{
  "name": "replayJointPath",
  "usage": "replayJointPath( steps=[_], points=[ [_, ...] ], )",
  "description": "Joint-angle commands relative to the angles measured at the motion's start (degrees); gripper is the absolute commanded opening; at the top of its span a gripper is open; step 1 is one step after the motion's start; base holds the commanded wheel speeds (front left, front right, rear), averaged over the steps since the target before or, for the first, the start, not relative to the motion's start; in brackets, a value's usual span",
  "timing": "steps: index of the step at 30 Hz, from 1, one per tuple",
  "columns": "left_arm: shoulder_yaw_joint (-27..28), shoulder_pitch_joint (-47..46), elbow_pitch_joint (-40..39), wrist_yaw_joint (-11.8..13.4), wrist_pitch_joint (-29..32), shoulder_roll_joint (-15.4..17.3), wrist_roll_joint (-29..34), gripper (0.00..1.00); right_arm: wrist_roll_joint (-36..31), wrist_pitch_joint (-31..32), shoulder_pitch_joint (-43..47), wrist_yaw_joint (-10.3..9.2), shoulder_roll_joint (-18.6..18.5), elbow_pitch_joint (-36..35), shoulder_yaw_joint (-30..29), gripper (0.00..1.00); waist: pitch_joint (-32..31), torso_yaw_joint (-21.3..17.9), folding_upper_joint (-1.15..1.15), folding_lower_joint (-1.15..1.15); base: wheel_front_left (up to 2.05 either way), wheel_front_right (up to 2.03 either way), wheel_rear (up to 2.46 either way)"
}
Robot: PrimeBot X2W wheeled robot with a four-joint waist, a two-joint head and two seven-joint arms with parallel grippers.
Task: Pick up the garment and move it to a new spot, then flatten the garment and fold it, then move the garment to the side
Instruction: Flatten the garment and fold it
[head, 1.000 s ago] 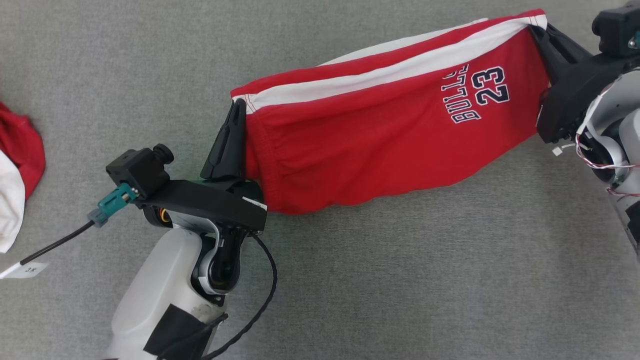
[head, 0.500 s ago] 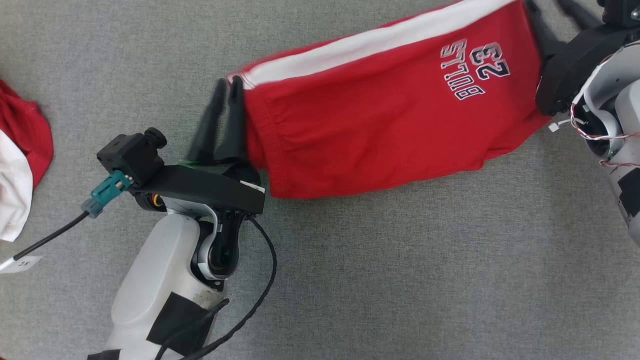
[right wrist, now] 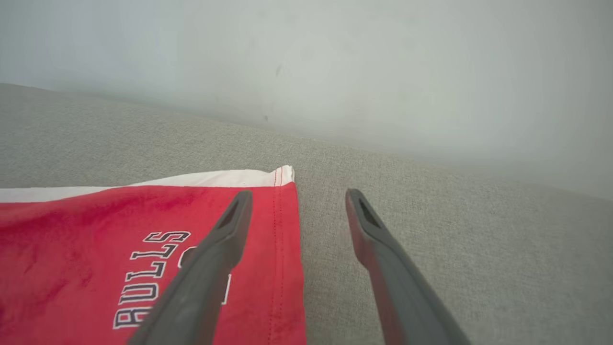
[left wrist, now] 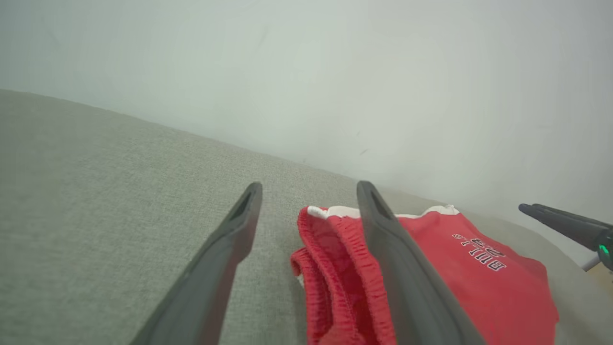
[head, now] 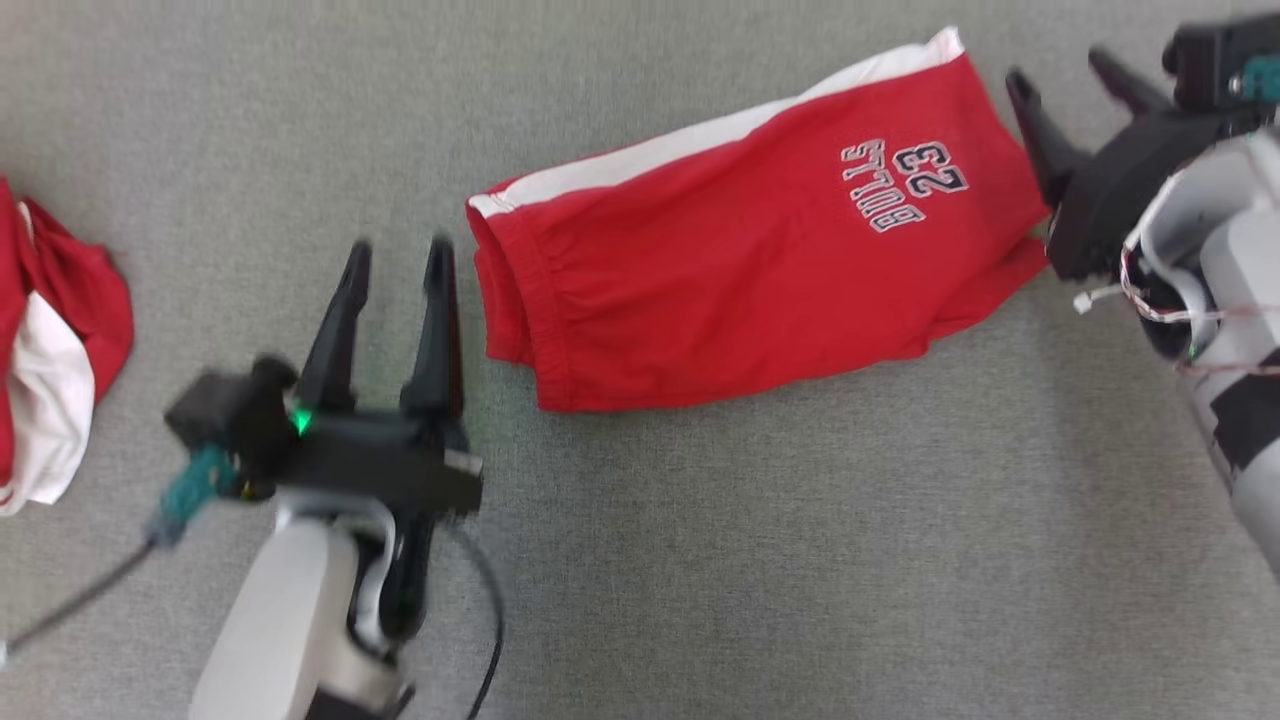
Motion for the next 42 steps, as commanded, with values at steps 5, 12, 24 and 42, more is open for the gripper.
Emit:
replayJointPath(
  steps=[5, 12, 24, 42],
  points=[
    [3.2, 11.6, -6.7, 0.2, -0.2, 0.2, 9.7, 1.0, 5.3, 3.8, 5.2, -0.16, -0.6, 1.6, -1.5, 1.0, -5.6, -0.1, 0.0, 0.0, 0.0, 0.0, 0.0],
    [4.6, 22.6, -12.7, 0.4, -0.2, 0.8, 20.4, 1.0, 7.1, 6.8, 8.3, -0.16, -2.2, 3.7, -3.9, 1.0, -8.0, 2.0, 0.0, 0.0, 0.0, 0.0, 0.0],
    [5.6, 30.2, -16.1, -0.3, -0.2, -0.3, 26.0, 1.0, 4.7, 8.2, 7.5, -0.16, -1.0, 9.0, -9.1, 1.0, -7.1, 5.5, 0.0, 0.0, 0.0, 0.0, 0.0],
    [5.8, 28.8, -18.2, -0.9, -0.2, -1.6, 26.4, 1.0, 0.2, 11.6, 6.8, -0.13, 3.3, 16.2, -12.9, 1.0, -2.4, 10.3, 0.0, 0.0, 0.0, 0.0, 0.0]
  ],
)
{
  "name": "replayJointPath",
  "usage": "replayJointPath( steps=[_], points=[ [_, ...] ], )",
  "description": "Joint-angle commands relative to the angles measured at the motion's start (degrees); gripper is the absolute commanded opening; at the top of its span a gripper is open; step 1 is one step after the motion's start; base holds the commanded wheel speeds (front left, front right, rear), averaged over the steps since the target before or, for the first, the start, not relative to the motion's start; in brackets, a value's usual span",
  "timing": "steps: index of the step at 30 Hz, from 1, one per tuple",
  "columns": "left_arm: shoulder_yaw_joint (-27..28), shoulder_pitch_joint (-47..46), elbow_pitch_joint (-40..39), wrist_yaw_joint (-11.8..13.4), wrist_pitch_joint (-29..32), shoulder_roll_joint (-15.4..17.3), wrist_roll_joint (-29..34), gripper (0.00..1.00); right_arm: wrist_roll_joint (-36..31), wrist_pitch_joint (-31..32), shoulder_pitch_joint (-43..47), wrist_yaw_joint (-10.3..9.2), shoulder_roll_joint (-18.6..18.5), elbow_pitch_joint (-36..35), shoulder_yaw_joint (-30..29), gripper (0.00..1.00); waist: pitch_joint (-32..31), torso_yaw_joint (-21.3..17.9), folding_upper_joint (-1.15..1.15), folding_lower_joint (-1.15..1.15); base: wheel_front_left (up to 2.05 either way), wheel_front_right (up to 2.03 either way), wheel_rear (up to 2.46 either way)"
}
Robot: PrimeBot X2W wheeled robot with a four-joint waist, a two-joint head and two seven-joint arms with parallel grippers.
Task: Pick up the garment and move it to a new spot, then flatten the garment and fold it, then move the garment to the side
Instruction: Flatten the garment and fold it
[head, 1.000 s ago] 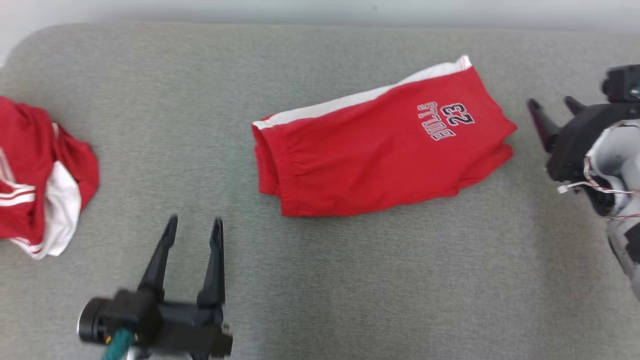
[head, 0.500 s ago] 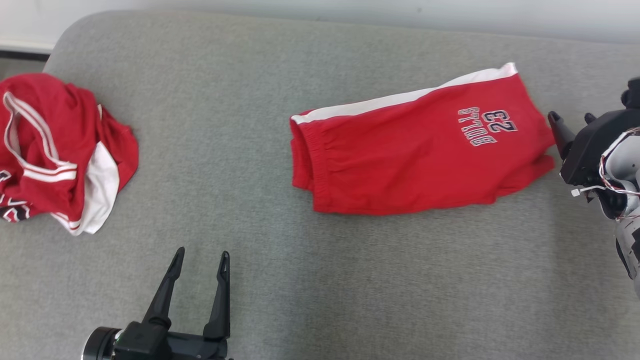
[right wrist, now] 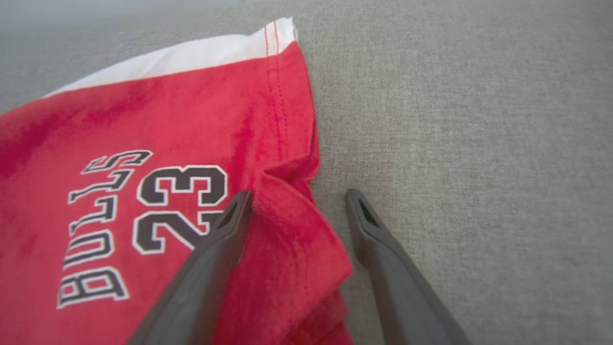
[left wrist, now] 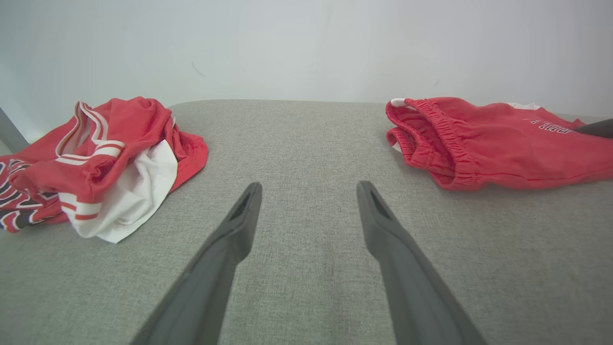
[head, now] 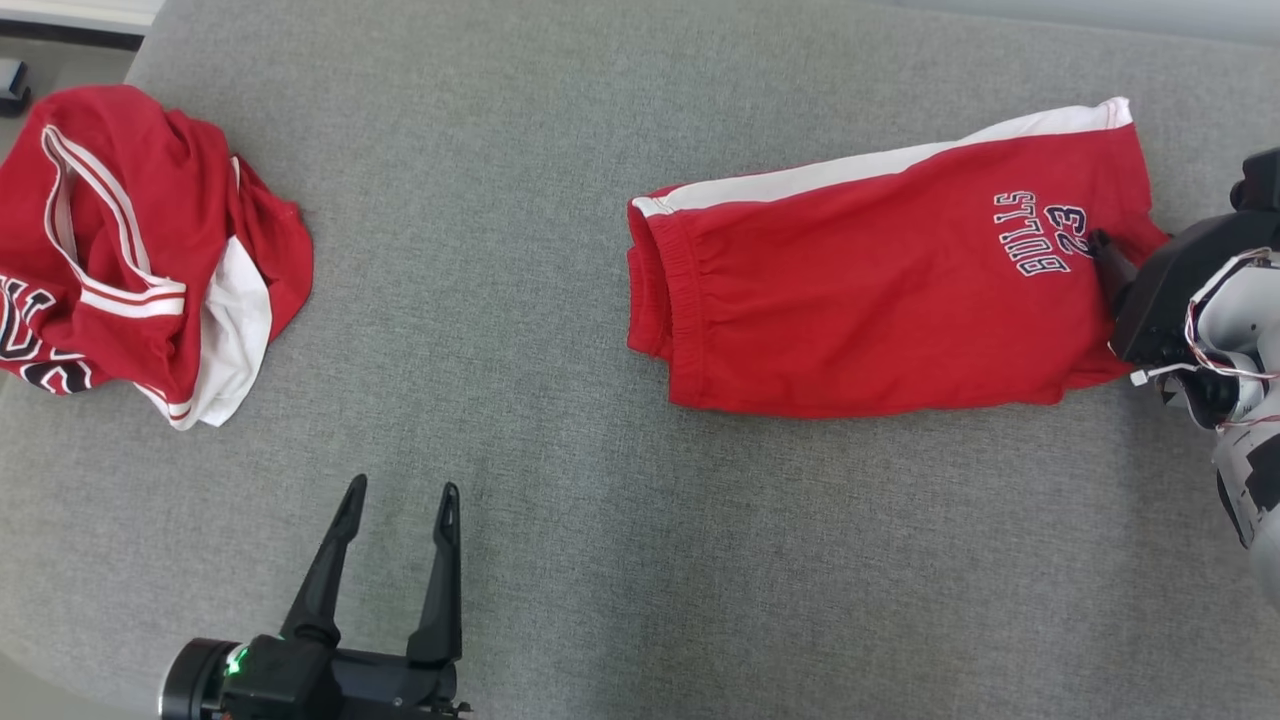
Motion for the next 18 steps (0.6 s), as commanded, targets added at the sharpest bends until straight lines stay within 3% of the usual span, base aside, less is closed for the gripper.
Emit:
replayJointPath(
  steps=[1, 3, 4, 5, 6, 7, 18],
  points=[
    [-0.2, -0.4, 0.0, -0.1, -0.2, -0.2, -0.4, 1.0, -0.2, 1.8, 1.9, -0.01, 1.9, 1.2, 0.7, 1.0, 0.5, 0.3, 0.0, 0.0, 0.0, 0.0, 0.0],
    [-0.3, -0.7, 0.1, -0.1, -0.2, -0.3, -0.7, 1.0, -0.2, 2.6, 2.5, 0.09, 2.6, 1.2, 1.1, 1.0, 0.7, 0.3, 0.0, 0.0, 0.0, 0.0, 0.0],
    [-0.4, -0.8, 0.2, -0.1, -0.2, -0.3, -0.8, 1.0, -0.3, 3.1, 2.8, 0.09, 2.8, 1.2, 1.3, 0.65, 0.8, 0.3, 0.0, 0.0, 0.0, 0.0, 0.0],
    [-0.4, -0.9, 0.4, -0.1, -0.2, -0.3, -0.9, 1.0, -0.3, 3.4, 3.0, 0.09, 3.0, 1.1, 1.5, 0.44, 0.8, 0.3, 0.0, 0.0, 0.0, 0.0, 0.0],
    [-0.4, -1.0, 0.5, -0.1, -0.2, -0.3, -0.9, 1.0, -0.3, 3.4, 3.3, 0.09, 3.0, 1.1, 1.5, 0.15, 0.7, 0.3, 0.0, 0.0, 0.0, 0.0, 0.0],
    [-0.3, -1.0, 0.6, -0.1, -0.2, -0.3, -0.9, 1.0, -0.5, 3.6, 3.6, 0.09, 2.8, 1.0, 1.6, 0.0, 0.7, 0.2, 0.0, 0.0, 0.0, 0.0, 0.0],
    [-0.2, -0.5, 1.6, -0.3, -0.2, -0.4, -1.5, 1.0, -1.5, 0.3, 4.3, -0.16, -0.1, -0.1, -0.3, 0.0, -1.5, -1.3, 0.0, 0.0, 0.0, 0.0, 0.0]
  ],
)
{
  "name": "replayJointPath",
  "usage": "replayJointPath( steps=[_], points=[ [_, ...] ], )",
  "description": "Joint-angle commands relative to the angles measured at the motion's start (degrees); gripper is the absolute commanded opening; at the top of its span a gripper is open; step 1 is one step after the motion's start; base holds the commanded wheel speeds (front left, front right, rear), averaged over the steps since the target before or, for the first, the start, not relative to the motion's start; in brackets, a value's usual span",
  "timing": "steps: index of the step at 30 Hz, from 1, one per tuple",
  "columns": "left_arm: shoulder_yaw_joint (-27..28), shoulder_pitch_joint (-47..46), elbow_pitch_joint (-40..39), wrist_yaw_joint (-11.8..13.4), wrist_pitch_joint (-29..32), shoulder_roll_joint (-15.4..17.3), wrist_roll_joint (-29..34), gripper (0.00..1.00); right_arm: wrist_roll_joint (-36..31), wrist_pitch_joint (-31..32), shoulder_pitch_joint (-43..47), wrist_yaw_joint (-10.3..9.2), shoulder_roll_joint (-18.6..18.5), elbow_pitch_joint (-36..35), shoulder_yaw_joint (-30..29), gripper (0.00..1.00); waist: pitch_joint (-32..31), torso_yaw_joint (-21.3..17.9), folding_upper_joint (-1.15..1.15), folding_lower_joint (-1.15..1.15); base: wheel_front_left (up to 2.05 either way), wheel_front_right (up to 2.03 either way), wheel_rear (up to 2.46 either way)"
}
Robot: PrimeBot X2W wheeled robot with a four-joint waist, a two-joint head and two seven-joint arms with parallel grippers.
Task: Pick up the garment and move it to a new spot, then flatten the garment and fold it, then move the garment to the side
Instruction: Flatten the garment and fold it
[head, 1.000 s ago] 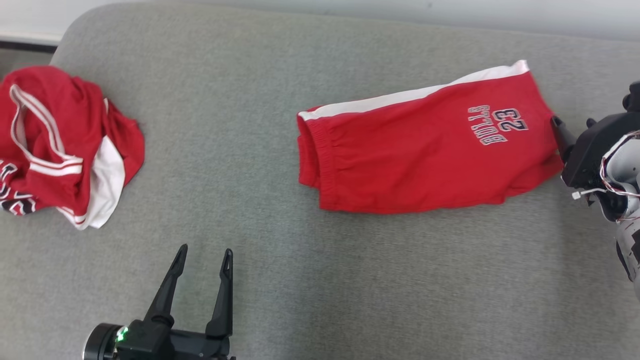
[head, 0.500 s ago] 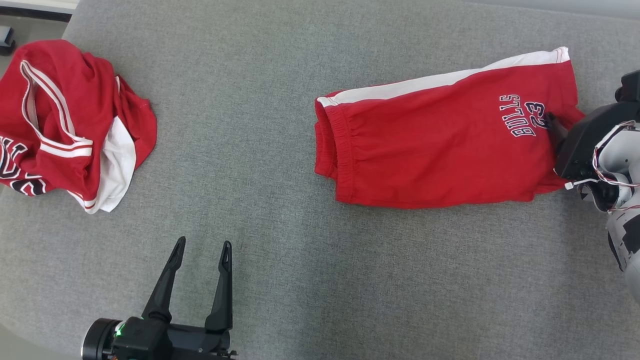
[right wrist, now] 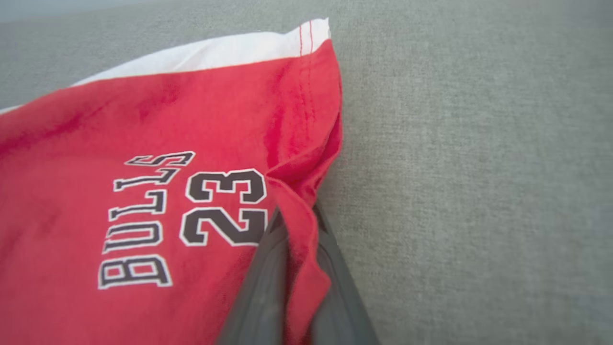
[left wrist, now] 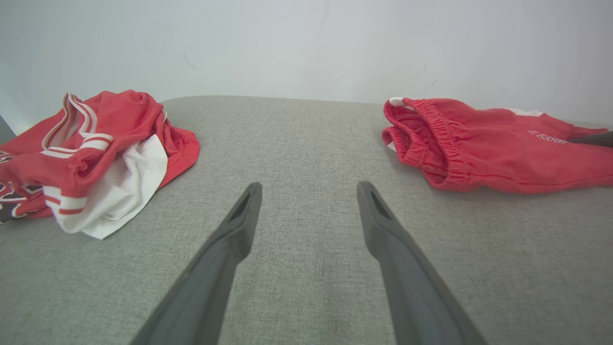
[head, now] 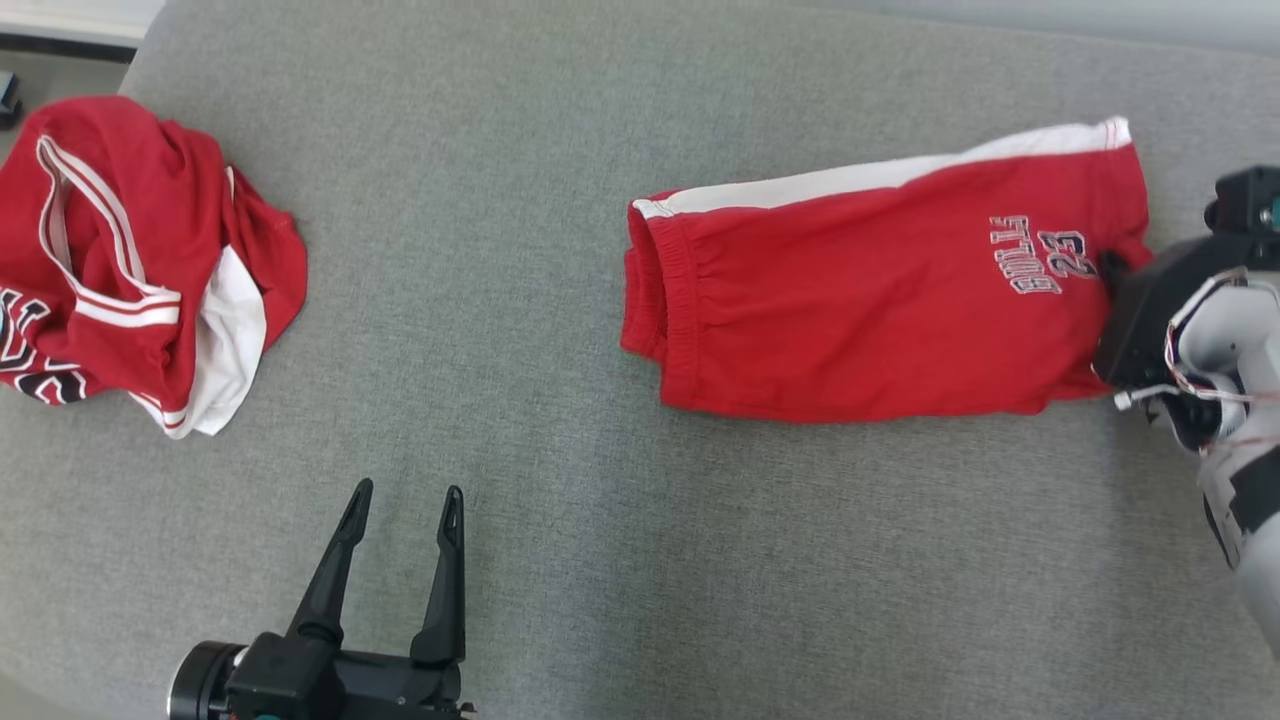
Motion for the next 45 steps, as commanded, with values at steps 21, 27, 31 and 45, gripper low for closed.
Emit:
replayJointPath(
  steps=[21, 27, 31, 45],
  points=[
    [0.6, 3.2, 0.9, 1.0, -0.2, -0.1, -0.9, 1.0, -5.0, -10.4, 10.4, -0.21, -7.5, -1.1, -7.3, 0.0, -7.9, -5.2, 0.0, 0.0, 0.0, 0.0, 0.0],
    [1.3, 4.4, 0.9, 1.1, -0.2, -0.1, -1.3, 1.0, -7.3, -9.2, 10.2, -0.21, -6.0, -4.0, -7.4, 0.0, -9.6, -5.3, 0.0, 0.0, 0.0, 0.0, 0.0],
    [1.5, 5.2, 1.3, 1.3, -0.2, -0.1, -1.7, 1.0, -8.1, -7.1, 11.1, -0.21, -4.0, -7.1, -6.1, 0.0, -11.1, -5.2, 0.0, 0.0, 0.0, 0.0, 0.0],
    [-0.2, 6.6, 2.0, 1.5, -0.2, -0.1, -3.5, 1.0, -6.0, 2.4, 12.5, -0.21, 3.2, -16.7, 0.5, 0.0, -13.3, -1.8, 0.0, 0.0, 0.0, 0.0, 0.0]
  ],
)
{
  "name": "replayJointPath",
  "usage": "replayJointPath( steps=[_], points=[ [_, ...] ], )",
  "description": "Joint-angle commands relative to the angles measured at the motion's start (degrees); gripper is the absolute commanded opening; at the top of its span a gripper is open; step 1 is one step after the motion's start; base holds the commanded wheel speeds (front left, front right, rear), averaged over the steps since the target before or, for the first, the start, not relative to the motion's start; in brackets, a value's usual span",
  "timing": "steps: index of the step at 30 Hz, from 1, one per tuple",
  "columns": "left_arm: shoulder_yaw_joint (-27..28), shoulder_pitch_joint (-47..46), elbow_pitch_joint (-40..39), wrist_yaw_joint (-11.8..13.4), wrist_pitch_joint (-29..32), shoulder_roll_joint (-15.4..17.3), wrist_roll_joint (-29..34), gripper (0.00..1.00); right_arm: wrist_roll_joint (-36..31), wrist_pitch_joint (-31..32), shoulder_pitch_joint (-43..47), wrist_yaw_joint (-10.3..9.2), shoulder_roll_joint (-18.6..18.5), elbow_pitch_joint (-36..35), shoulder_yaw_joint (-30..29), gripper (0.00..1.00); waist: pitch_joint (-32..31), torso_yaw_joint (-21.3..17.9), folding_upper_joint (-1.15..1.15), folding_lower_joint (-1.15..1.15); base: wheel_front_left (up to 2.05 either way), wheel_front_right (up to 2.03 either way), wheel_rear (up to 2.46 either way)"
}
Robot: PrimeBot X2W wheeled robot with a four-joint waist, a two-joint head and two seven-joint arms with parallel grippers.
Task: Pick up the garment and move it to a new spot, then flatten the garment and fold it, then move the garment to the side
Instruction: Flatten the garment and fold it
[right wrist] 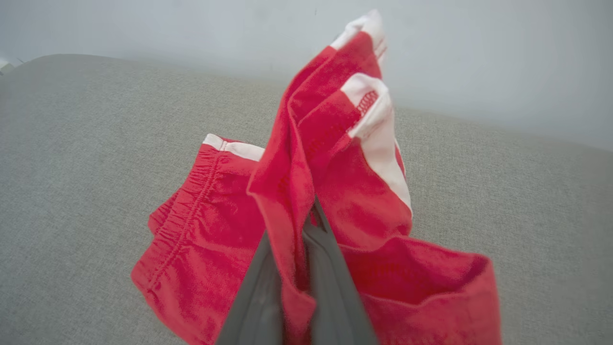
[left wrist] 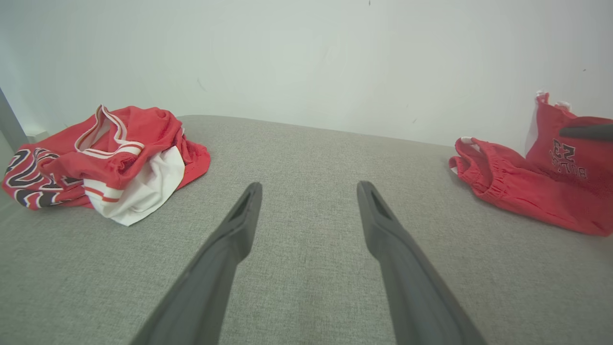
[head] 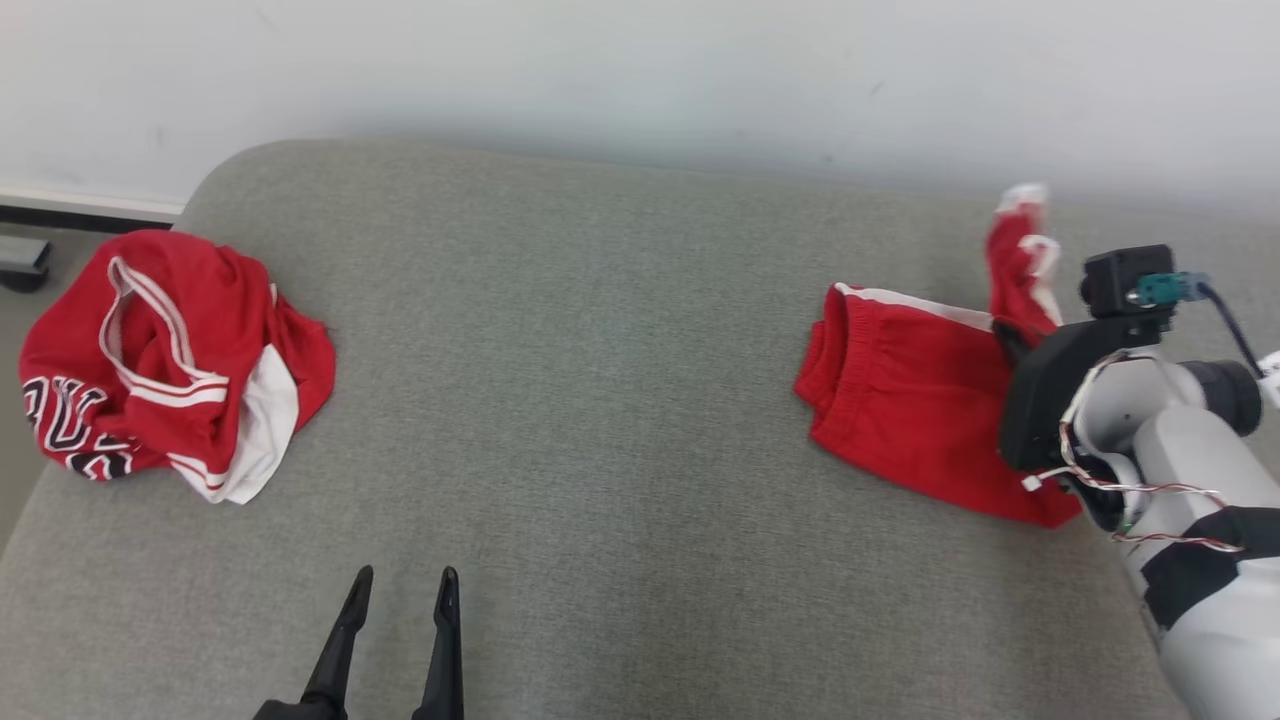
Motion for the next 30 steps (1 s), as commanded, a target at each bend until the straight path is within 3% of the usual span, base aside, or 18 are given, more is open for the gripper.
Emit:
replayJointPath(
  steps=[1, 19, 20, 21, 27, 30],
  points=[
    [-0.1, 0.7, 0.0, 0.2, -0.2, -0.1, -0.8, 1.0, 0.3, 0.5, 0.7, -0.16, 0.7, -0.3, 0.3, 0.0, 0.0, 1.0, 0.0, 0.0, 0.0, 0.0, 0.0],
    [-2.3, -0.1, 0.5, 1.2, -0.2, -0.1, -2.0, 1.0, -4.0, -0.1, -3.3, -0.16, 6.5, 7.3, -3.2, 0.0, 2.9, 6.6, 0.0, 0.0, 0.0, 0.0, 0.0],
    [-2.4, -0.3, 0.5, 1.1, -0.2, -0.1, -2.1, 1.0, -4.1, -0.1, -3.6, -0.15, 6.9, 7.7, -3.2, 0.33, 3.0, 6.7, 0.0, 0.0, 0.0, 0.0, 0.0],
    [-2.4, -0.4, 0.5, 1.2, -0.2, -0.1, -2.1, 1.0, -4.1, -0.2, -3.9, -0.15, 7.3, 7.9, -3.2, 1.0, 3.2, 6.7, 0.0, 0.0, 0.0, 0.0, 0.0],
    [-1.8, -0.7, 0.6, 1.6, -0.2, -0.1, -2.4, 1.0, -1.4, -1.5, -4.5, -0.15, 8.6, 6.5, -2.2, 1.0, 3.1, 6.0, 0.0, 0.0, 0.0, 0.0, 0.0],
    [-1.4, -0.6, 0.5, 1.6, -0.2, -0.1, -2.2, 1.0, 0.7, -2.5, -4.5, -0.15, 7.5, 4.2, -1.9, 1.0, 2.4, 5.0, 0.0, 0.0, 0.0, 0.0, 0.0]
  ],
)
